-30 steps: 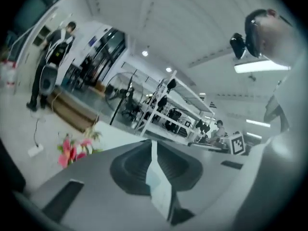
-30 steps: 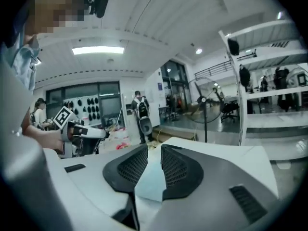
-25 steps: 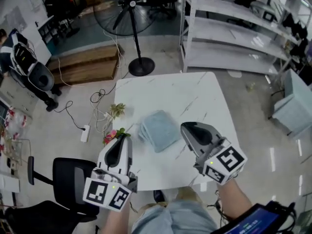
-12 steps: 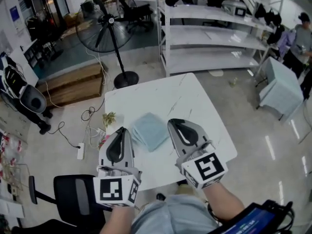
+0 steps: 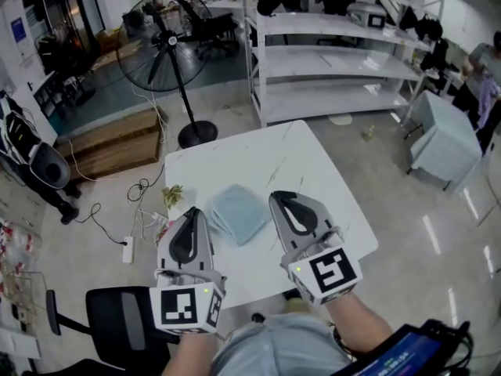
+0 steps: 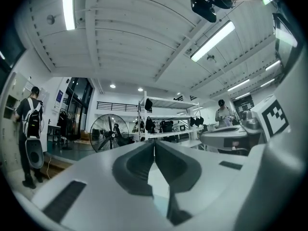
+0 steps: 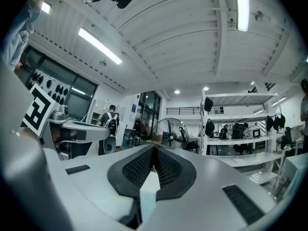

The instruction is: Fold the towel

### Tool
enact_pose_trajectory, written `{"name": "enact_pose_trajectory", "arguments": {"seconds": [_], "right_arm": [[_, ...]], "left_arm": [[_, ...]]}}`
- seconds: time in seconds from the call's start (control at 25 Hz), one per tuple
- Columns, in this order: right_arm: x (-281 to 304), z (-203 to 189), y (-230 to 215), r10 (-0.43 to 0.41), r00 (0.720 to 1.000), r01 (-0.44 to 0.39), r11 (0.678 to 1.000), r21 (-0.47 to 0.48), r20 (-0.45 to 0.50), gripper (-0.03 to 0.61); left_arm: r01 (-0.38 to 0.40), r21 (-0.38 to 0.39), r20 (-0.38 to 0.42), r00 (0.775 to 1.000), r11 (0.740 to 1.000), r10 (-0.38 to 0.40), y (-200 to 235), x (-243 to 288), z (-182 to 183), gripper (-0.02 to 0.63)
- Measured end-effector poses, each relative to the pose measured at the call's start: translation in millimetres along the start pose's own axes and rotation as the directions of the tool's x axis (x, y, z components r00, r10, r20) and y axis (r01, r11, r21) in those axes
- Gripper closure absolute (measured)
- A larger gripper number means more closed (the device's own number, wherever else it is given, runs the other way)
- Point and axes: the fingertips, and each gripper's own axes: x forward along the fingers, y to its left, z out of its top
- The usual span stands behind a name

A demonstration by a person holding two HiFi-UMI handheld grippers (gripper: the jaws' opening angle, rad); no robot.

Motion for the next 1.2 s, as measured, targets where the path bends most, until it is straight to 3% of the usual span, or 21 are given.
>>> {"name": "enact_pose_trajectory", "arguments": {"seconds": [1.2], "right_arm": [[-1.7,7.2,3.3,0.000,1.000,0.001,1.000,-0.028,0.018,0.566]], "left_arm": [[0.003,0.018,-0.006,1.000,1.000,-0.003,-5.8,1.0,-2.2,0.604]]}}
